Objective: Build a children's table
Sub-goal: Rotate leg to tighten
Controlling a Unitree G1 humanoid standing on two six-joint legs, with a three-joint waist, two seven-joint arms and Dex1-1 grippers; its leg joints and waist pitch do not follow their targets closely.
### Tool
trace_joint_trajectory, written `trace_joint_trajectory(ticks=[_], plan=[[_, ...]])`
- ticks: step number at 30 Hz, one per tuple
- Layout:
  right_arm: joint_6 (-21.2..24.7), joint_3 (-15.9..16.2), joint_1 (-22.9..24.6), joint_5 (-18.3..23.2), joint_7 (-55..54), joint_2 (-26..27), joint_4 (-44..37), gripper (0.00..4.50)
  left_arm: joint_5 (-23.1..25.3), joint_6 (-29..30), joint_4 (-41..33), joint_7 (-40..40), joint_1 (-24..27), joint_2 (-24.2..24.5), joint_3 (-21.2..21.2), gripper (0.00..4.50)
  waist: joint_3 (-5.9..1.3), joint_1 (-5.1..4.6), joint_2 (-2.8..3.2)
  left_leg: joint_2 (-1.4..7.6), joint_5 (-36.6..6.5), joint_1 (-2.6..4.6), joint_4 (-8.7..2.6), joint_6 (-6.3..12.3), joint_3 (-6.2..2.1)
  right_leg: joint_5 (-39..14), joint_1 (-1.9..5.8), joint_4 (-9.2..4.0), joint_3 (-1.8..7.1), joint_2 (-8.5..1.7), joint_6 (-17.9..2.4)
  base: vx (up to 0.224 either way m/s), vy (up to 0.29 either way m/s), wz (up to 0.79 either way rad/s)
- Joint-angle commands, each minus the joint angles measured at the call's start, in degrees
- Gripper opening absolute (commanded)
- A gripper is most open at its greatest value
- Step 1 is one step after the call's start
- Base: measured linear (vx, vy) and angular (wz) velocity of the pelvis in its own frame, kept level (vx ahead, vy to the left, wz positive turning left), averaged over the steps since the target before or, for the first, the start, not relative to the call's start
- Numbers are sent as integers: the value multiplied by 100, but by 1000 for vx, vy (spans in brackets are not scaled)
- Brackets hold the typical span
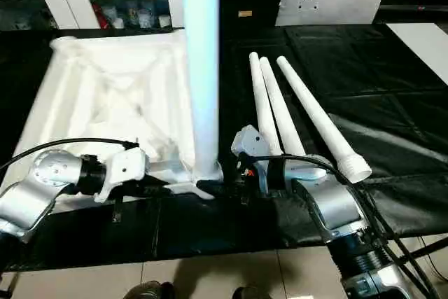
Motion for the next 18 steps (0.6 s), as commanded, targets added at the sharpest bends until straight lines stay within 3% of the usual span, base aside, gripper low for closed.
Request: trace_joint_trajectory(ticks=[1, 8, 18], plan=[[15, -22, -9, 66, 99, -48, -7, 421, 197, -139, 29, -220, -4, 22, -277, 0, -401, -39, 64, 371, -696, 90, -320, 314, -118, -359, 272, -355, 330, -622, -1216, 0, 0, 0], [69, 68, -57, 150, 415, -61, 105, 364, 235, -285, 190, -303, -109, -33, -331, 0, -387, -43, 58, 356, -843, 86, -309, 260, -117, -773, 260, -388, 335, -617, -1150, 0, 0, 0], [25, 68, -128, 108, 492, 44, 293, 284, 260, -381, 312, -355, -149, -29, -338, 0, -377, -45, 64, 355, -829, 82, -308, 269, -120, -697, 253, -381, 332, -618, -1177, 0, 0, 0]])
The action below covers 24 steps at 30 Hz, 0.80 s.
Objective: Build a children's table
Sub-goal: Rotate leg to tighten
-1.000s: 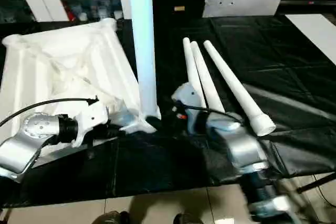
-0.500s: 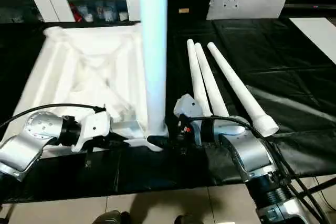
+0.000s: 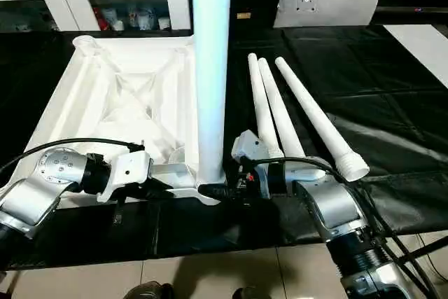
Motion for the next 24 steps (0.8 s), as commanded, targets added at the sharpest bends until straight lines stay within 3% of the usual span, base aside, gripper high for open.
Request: trace_joint_trajectory(ticks=[1, 7, 10, 12, 14, 15, 16, 18, 19, 21, 24], plan=[[21, 0, -84, 34, 96, 44, 50, 281, 227, -109, 51, -179, -3, 21, -253, 0, -375, -36, 64, 351, -842, 77, -345, 267, -122, -724, 253, -422, 328, -614, -1177, 0, 0, 0], [46, 101, 47, 53, 89, 116, 28, 273, 123, -9, -56, -182, 108, 51, -177, 0, -372, -40, 45, 357, -850, 80, -350, 263, -120, -762, 250, -420, 332, -625, -1176, 0, 0, 0], [102, 94, 163, -4, -249, 325, 66, 273, -110, 338, -389, -12, 305, 2, 13, 0, -355, -65, 45, 364, -856, 69, -363, 260, -120, -782, 235, -417, 334, -637, -1202, 0, 0, 0], [129, 6, 207, -67, -706, 593, 166, 273, -239, 631, -647, 207, 445, -61, 162, 0, -331, -79, 48, 354, -943, 63, -377, 245, -131, -964, 231, -442, 328, -631, -1183, 0, 0, 0], [193, -128, 212, -92, -1247, 944, 301, 273, -282, 998, -920, 537, 576, -158, 301, 0, -277, -188, 42, 338, -1225, 46, -417, 134, -151, -1487, 213, -469, 320, -631, -1134, 0, 0, 0], [202, -181, 203, -146, -1596, 1164, 400, 273, -313, 1257, -1117, 774, 664, -254, 390, 0, -267, -202, 45, 320, -1347, 62, -415, 114, -154, -1781, 201, -509, 317, -626, -1062, 0, 0, 0], [206, -229, 137, -235, -2276, 1726, 670, 273, -344, 1921, -1625, 1524, 871, -701, 613, 0, -267, -293, 66, 363, -1506, 82, -422, -36, -170, -1972, 177, -476, 342, -644, -1067, 0, 0, 0], [190, -242, 98, -268, -2532, 1977, 798, 272, -340, 2211, -1847, 1868, 954, -935, 698, 0, -226, -365, 63, 339, -1606, 41, -441, -52, -199, -2192, 175, -520, 312, -641, -1039, 0, 0, 0], [120, -236, 36, -319, -2726, 2163, 953, 272, -223, 2418, -1943, 2168, 983, -1153, 721, 0, -253, -416, 16, 322, -1629, 55, -420, -28, -196, -2300, 174, -541, 327, -633, -931, 0, 0, 0], [-52, -286, -86, -430, -3149, 2485, 1282, 272, 2, 2677, -2081, 2564, 1023, -1489, 672, 0, -248, -416, 47, 321, -1604, 65, -409, 22, -184, -2259, 146, -561, 337, -626, -920, 0, 0, 0], [-141, -456, -216, -458, -3598, 2766, 1626, 272, 139, 2905, -2133, 2927, 988, -1777, 613, 0, -248, -410, 20, 305, -1533, 79, -388, 78, -165, -2279, 119, -579, 352, -629, -911, 0, 0, 0]])
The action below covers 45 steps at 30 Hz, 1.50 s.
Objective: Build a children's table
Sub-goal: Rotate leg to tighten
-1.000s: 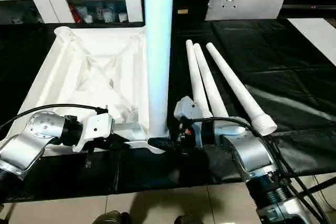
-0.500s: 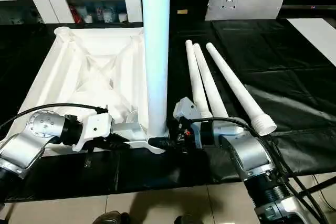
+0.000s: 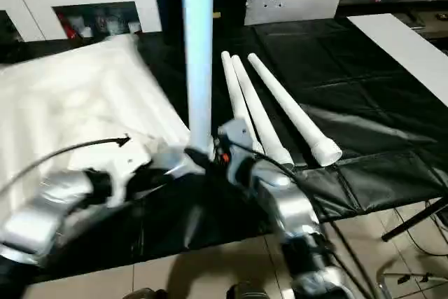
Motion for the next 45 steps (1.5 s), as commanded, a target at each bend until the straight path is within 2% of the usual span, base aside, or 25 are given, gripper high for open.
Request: trace_joint_trajectory(ticks=[1, 3, 5, 6, 9, 10, 11, 12, 14, 15, 17, 18, 20, 21, 22, 24, 25, 26, 30, 33, 39, 40, 41, 44, 45], plan=[[189, 235, -34, 50, -277, 435, 611, 272, -86, -9, -351, 193, -207, -408, -442, 0, -285, 46, 6, 299, -1445, 51, -382, 109, -158, -2232, 153, -592, 352, -633, -880, 0, 0, 0], [197, 214, -54, 50, -321, 463, 662, 272, -65, -8, -345, 218, -242, -420, -480, 0, -284, 57, 31, 310, -1387, 39, -397, 108, -166, -2111, 156, -574, 345, -624, -873, 0, 0, 0], [142, 133, -72, -61, -411, 531, 757, 272, 15, 129, -446, 254, -276, -387, -549, 0, -311, 55, 42, 323, -1293, 19, -410, 137, -165, -1557, 180, -523, 339, -606, -952, 0, 0, 0], [77, 134, -72, -97, -404, 506, 773, 272, 25, 134, -450, 219, -284, -334, -566, 0, -318, 54, 82, 317, -1325, 18, -406, 137, -161, -1497, 187, -523, 337, -611, -986, 0, 0, 0], [-59, 67, -103, -87, -353, 489, 864, 272, 50, 174, -450, 155, -288, -287, -548, 0, -307, 50, 92, 310, -1457, 23, -402, 122, -159, -1669, 180, -547, 341, -625, -971, 0, 0, 0], [-69, 39, -113, -70, -340, 492, 886, 328, 51, 185, -449, 144, -287, -287, -539, 0, -309, 48, 74, 311, -1492, 24, -402, 115, -161, -1755, 181, -557, 344, -627, -950, 0, 0, 0], [-133, 13, -127, -69, -290, 436, 899, 342, 42, 157, -403, 48, -281, -243, -537, 0, -320, 47, 109, 315, -1482, 23, -403, 98, -167, -1726, 185, -552, 341, -624, -957, 0, 0, 0], [-152, 12, -128, -74, -273, 417, 894, 342, 40, 144, -385, 25, -280, -231, -537, 0, -317, 44, 96, 315, -1497, 20, -409, 95, -169, -1713, 186, -550, 336, -614, -956, 0, 0, 0], [-231, 37, -90, -82, -130, 256, 745, 348, 8, 48, -270, -97, -288, -142, -546, 0, -347, 64, 111, 319, -1409, 35, -396, 102, -164, -1484, 193, -531, 344, -611, -1019, 0, 0, 0], [-208, 28, -42, -49, -20, 155, 580, 374, -12, -49, -196, -174, -303, -76, -548, 0, -351, 72, 109, 320, -1342, 19, -397, 117, -160, -1348, 207, -516, 342, -608, -1035, 0, 0, 0], [-163, -3, 6, 17, 103, 74, 420, 380, -39, -146, -131, -259, -321, -13, -548, 0, -378, 116, 117, 331, -1113, 14, -381, 179, -152, -891, 229, -479, 344, -607, -1106, 0, 0, 0], [-143, -16, 101, 131, 414, -97, 142, 380, -80, -294, -41, -438, -339, 113, -561, 0, -385, 140, 92, 324, -989, 13, -374, 231, -143, -668, 238, -464, 340, -597, -1130, 0, 0, 0], [-73, 34, 234, 253, 853, -392, -257, 400, -97, -489, 86, -681, -363, 293, -580, 0, -393, 189, 81, 330, -845, 22, -360, 308, -133, -461, 247, -442, 345, -603, -1150, 0, 0, 0], [-71, 36, 237, 256, 866, -399, -267, 415, -97, -493, 90, -686, -364, 297, -580, 0, -388, 211, 86, 320, -826, 19, -360, 339, -127, -442, 252, -450, 341, -592, -1136, 0, 0, 0], [-22, 94, 321, 324, 1194, -629, -545, 423, -109, -650, 194, -888, -381, 433, -589, 0, -387, 270, 82, 329, -803, 32, -359, 373, -123, -490, 248, -455, 337, -597, -1116, 0, 0, 0], [-8, 114, 342, 337, 1289, -709, -627, 428, -113, -724, 234, -974, -388, 488, -595, 0, -377, 292, 85, 340, -863, 36, -373, 335, -125, -633, 235, -457, 336, -608, -1114, 0, 0, 0], [20, 218, 398, 318, 1687, -1118, -940, 439, -111, -1063, 429, -1312, -426, 738, -633, 0, -368, 300, 86, 337, -954, 46, -380, 298, -130, -834, 228, -484, 333, -609, -1083, 0, 0, 0], [20, 218, 398, 318, 1687, -1118, -940, 439, -111, -1063, 429, -1312, -426, 738, -633, 0, -365, 319, 84, 338, -989, 63, -382, 279, -134, -922, 230, -493, 331, -598, -1034, 0, 0, 0], [161, 296, 395, 317, 2196, -1659, -1333, 439, -240, -1589, 639, -1920, -482, 1067, -709, 0, -356, 317, 74, 333, -1119, 57, -391, 244, -130, -1160, 233, -497, 345, -610, -961, 0, 0, 0], [227, 474, 336, 254, 2728, -2113, -1536, 439, -321, -1958, 777, -2512, -543, 1327, -839, 0, -363, 333, 102, 334, -1042, 59, -383, 266, -135, -1062, 231, -488, 343, -611, -1000, 0, 0, 0], [233, 638, 362, 401, 3255, -2339, -1605, 439, -252, -2206, 924, -2859, -638, 1506, -1009, 0, -377, 335, 82, 338, -911, 41, -365, 324, -128, -770, 256, -460, 334, -614, -1128, 0, 0, 0], [251, 700, 354, 433, 3410, -2386, -1592, 439, -249, -2295, 1005, -2937, -683, 1525, -1034, 0, -372, 330, 103, 342, -930, 47, -363, 324, -128, -764, 252, -463, 331, -611, -1150, 0, 0, 0], [339, 730, 352, 496, 3535, -2405, -1589, 439, -236, -2367, 1068, -3003, -715, 1543, -1058, 0, -365, 327, 85, 340, -947, 44, -365, 324, -126, -769, 255, -461, 330, -605, -1159, 0, 0, 0], [589, 829, 381, 638, 3789, -2494, -1655, 402, -209, -2531, 1197, -3106, -771, 1585, -1093, 0, -367, 329, 75, 342, -967, 47, -364, 326, -127, -859, 263, -464, 325, -608, -1163, 0, 0, 0], [616, 842, 387, 650, 3828, -2507, -1666, 402, -206, -2550, 1214, -3119, -779, 1591, -1097, 0, -367, 328, 79, 347, -970, 48, -365, 313, -129, -878, 261, -460, 325, -611, -1170, 0, 0, 0]])
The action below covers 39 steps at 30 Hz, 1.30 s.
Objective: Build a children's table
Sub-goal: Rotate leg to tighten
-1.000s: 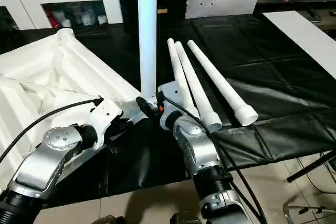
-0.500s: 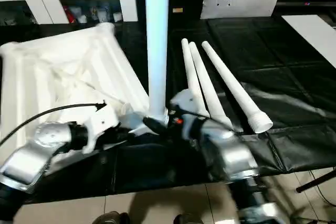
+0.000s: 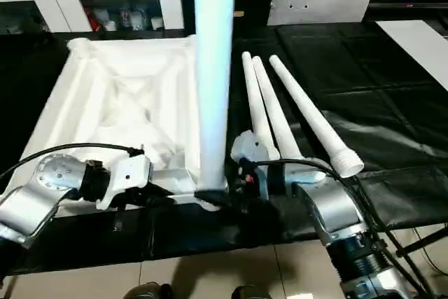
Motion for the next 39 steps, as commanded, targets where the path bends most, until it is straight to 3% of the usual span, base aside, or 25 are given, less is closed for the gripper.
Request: trace_joint_trajectory(ticks=[1, 13, 24, 25, 26, 27, 28, 30, 31, 32, 34, 36, 39], plan=[[140, 58, -7, 121, 181, -78, -189, 387, 138, -140, 71, -227, -11, 81, -236, 0, -368, -17, 54, 347, -952, 70, -361, 307, -127, -886, 266, -450, 331, -600, -1163, 0, 0, 0], [158, 91, -52, 145, 306, -77, -121, 288, 132, -286, 227, -290, -63, 97, -212, 0, -376, 9, 46, 353, -875, 76, -354, 300, -122, -886, 259, -441, 332, -610, -1162, 0, 0, 0], [155, 257, 236, 69, -6, 191, -252, 275, -92, -4, -54, -124, 151, 26, -6, 0, -367, -9, 45, 355, -848, 56, -362, 295, -125, -842, 263, -432, 330, -616, -1178, 0, 0, 0], [73, 189, 279, -112, -738, 654, -34, 275, -230, 478, -380, 290, 292, -168, 186, 0, -371, -32, 61, 360, -876, 67, -365, 253, -124, -858, 255, -422, 330, -620, -1191, 0, 0, 0], [50, 161, 265, -170, -984, 820, 74, 275, -258, 656, -483, 468, 326, -260, 252, 0, -328, -80, 60, 349, -996, 36, -388, 192, -130, -1034, 240, -434, 320, -620, -1213, 0, 0, 0], [38, 147, 252, -201, -1116, 911, 138, 275, -270, 759, -538, 574, 342, -315, 289, 0, -310, -114, 53, 316, -1269, 67, -400, 115, -144, -1632, 227, -494, 304, -613, -1097, 0, 0, 0], [19, 103, 201, -258, -1396, 1103, 303, 275, -268, 938, -628, 800, 360, -447, 351, 0, -300, -128, 52, 307, -1377, 99, -384, 95, -138, -1902, 207, -537, 318, -623, -1034, 0, 0, 0], [16, -26, 68, -310, -1934, 1501, 658, 274, -221, 1337, -783, 1298, 375, -747, 467, 0, -257, -206, 79, 313, -1580, 97, -397, 0, -162, -2398, 174, -574, 326, -630, -938, 0, 0, 0], [8, -282, -139, -262, -2633, 2038, 1161, 274, -112, 1736, -909, 1925, 345, -1184, 573, 0, -255, -241, 69, 305, -1695, 100, -401, -36, -184, -2604, 173, -584, 316, -626, -862, 0, 0, 0], [9, -311, -165, -257, -2712, 2097, 1221, 274, -99, 1783, -920, 1999, 340, -1237, 585, 0, -238, -318, 81, 298, -1756, 83, -402, -81, -198, -2699, 153, -582, 315, -635, -873, 0, 0, 0], [-43, -441, -334, -297, -3202, 2417, 1594, 274, 33, 2073, -960, 2510, 273, -1613, 649, 0, -263, -341, 68, 305, -1775, 100, -389, -71, -205, -2667, 149, -592, 319, -635, -818, 0, 0, 0], [-135, -492, -495, -469, -3655, 2629, 1936, 274, 216, 2375, -968, 3062, 164, -2040, 691, 0, -257, -333, 54, 300, -1790, 125, -376, -20, -186, -2601, 116, -610, 326, -617, -832, 0, 0, 0], [-128, -527, -574, -579, -3849, 2753, 2110, 274, 253, 2557, -1064, 3261, 117, -2273, 623, 0, -291, -300, 56, 289, -1522, 77, -370, 95, -170, -2278, 154, -595, 345, -613, -807, 0, 0, 0]])
